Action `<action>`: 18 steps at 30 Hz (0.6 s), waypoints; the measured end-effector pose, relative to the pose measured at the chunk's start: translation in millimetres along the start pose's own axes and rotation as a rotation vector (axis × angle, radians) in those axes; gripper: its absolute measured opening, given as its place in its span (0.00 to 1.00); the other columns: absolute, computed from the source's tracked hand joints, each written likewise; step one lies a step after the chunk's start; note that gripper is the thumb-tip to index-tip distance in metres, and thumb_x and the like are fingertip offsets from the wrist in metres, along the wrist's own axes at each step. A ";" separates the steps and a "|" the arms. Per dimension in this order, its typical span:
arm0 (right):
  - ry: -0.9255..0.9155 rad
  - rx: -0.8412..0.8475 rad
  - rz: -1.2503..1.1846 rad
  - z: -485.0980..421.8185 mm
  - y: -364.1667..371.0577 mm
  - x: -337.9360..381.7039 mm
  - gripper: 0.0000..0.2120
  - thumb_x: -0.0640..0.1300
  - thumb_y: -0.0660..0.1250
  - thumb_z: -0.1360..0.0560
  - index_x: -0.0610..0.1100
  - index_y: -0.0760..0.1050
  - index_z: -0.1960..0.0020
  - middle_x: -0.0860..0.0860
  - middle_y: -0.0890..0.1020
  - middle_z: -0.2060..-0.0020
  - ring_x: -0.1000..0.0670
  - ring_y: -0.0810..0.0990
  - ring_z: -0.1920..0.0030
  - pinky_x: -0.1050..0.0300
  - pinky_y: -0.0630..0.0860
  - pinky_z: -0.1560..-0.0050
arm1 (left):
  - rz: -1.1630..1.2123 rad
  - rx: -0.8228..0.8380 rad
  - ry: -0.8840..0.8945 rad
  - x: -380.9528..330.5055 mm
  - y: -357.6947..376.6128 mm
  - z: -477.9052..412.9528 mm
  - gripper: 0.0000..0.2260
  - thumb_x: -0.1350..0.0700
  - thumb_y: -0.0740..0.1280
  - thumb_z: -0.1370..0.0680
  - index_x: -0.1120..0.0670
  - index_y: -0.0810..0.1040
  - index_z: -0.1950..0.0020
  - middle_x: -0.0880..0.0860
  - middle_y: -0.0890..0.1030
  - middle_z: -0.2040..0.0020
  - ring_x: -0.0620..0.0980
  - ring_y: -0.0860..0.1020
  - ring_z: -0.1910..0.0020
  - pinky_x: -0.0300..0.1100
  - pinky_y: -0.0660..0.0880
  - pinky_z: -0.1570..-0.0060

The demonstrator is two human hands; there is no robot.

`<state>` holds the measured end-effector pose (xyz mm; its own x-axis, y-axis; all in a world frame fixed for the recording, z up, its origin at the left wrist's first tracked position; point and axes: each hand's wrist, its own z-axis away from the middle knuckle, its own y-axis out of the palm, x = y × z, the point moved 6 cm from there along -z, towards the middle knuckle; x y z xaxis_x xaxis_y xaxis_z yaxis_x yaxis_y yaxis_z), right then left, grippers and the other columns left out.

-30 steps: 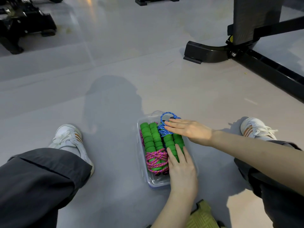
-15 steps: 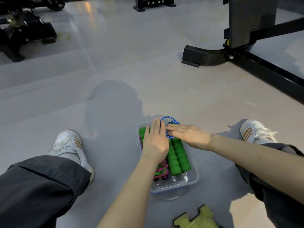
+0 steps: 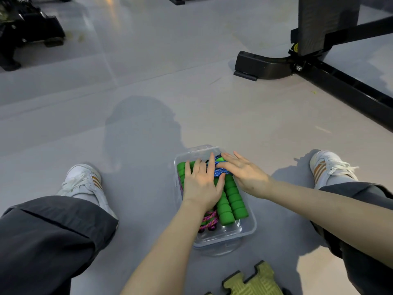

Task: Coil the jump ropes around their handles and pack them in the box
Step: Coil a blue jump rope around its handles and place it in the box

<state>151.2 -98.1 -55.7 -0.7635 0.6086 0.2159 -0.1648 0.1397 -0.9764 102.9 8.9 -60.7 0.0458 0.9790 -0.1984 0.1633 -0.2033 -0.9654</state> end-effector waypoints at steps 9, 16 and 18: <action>0.048 0.015 0.076 4.1 9.7 1.3 0.29 0.36 0.45 0.31 0.31 0.67 0.33 0.36 0.73 0.36 0.39 0.73 0.36 0.47 0.57 0.29 | -0.084 0.019 -0.057 -1.7 10.7 1.8 0.26 0.45 0.51 0.23 0.54 0.74 0.31 0.59 0.82 0.47 0.57 0.78 0.42 0.61 0.65 0.37; 0.190 0.116 0.081 2.1 11.8 14.0 0.42 0.55 0.29 0.35 0.38 0.43 0.24 0.46 0.46 0.23 0.51 0.41 0.24 0.57 0.30 0.28 | -0.089 0.136 -0.098 -2.0 15.4 2.2 0.26 0.47 0.49 0.23 0.58 0.76 0.34 0.58 0.79 0.39 0.57 0.75 0.37 0.59 0.70 0.38; 0.242 0.076 0.074 6.1 13.1 22.8 0.40 0.54 0.30 0.33 0.38 0.42 0.24 0.44 0.45 0.23 0.49 0.40 0.24 0.57 0.31 0.28 | -0.068 0.089 -0.081 -2.0 12.1 1.6 0.24 0.48 0.52 0.24 0.58 0.78 0.37 0.58 0.81 0.44 0.59 0.78 0.41 0.58 0.74 0.42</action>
<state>127.8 -87.2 -63.6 -0.6051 0.7853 0.1306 -0.1678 0.0346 -0.9852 103.2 4.5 -72.3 -0.0432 0.9890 -0.1412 0.0753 -0.1377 -0.9876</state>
